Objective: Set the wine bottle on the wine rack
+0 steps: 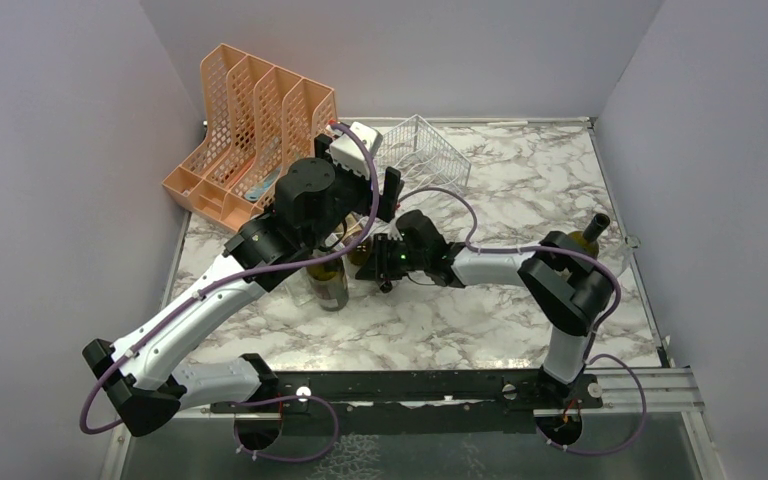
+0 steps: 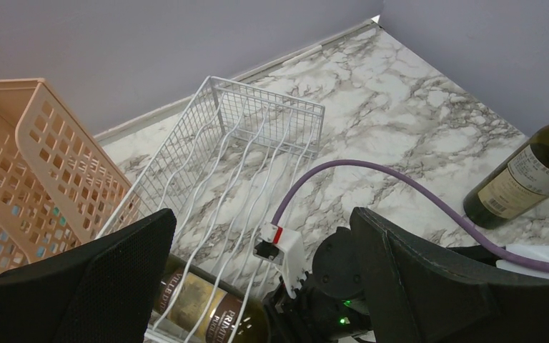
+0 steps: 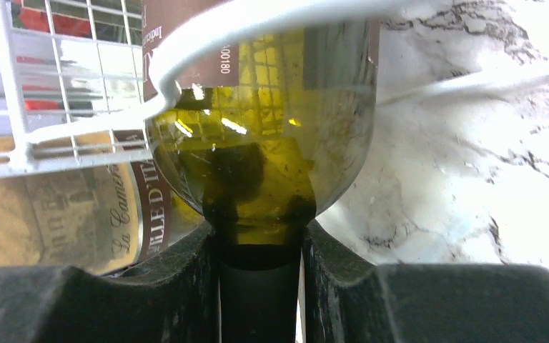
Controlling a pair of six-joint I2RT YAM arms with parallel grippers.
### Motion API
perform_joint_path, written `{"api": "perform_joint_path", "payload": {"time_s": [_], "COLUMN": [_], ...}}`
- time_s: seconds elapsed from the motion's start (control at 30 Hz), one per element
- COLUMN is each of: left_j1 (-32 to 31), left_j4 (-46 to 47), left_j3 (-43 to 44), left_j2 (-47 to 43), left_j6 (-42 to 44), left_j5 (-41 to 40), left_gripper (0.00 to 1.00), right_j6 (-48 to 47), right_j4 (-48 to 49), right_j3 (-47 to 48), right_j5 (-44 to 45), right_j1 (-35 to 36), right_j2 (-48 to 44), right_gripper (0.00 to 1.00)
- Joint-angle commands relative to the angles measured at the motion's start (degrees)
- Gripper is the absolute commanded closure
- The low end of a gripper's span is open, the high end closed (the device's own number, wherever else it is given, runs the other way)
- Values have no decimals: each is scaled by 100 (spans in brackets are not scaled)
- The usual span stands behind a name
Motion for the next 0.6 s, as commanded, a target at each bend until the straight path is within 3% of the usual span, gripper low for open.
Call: {"api": "perform_joint_path", "payload": {"time_s": [0.0, 0.37, 0.57], "left_j1": [21, 27, 25], "left_j4": [-75, -102, -115], "left_j3": [94, 159, 168], "left_j2": [-166, -166, -181], "left_j6": [-51, 3, 30], "left_j5": [103, 51, 42], "left_gripper": [1, 1, 1], "right_j6": [-76, -18, -46], "right_j4": [673, 260, 41], "right_j3": [494, 814, 1037], "right_j5": [276, 479, 621], "right_j1": [44, 44, 46], "right_j2": [95, 410, 540], "right_gripper": [81, 54, 50]}}
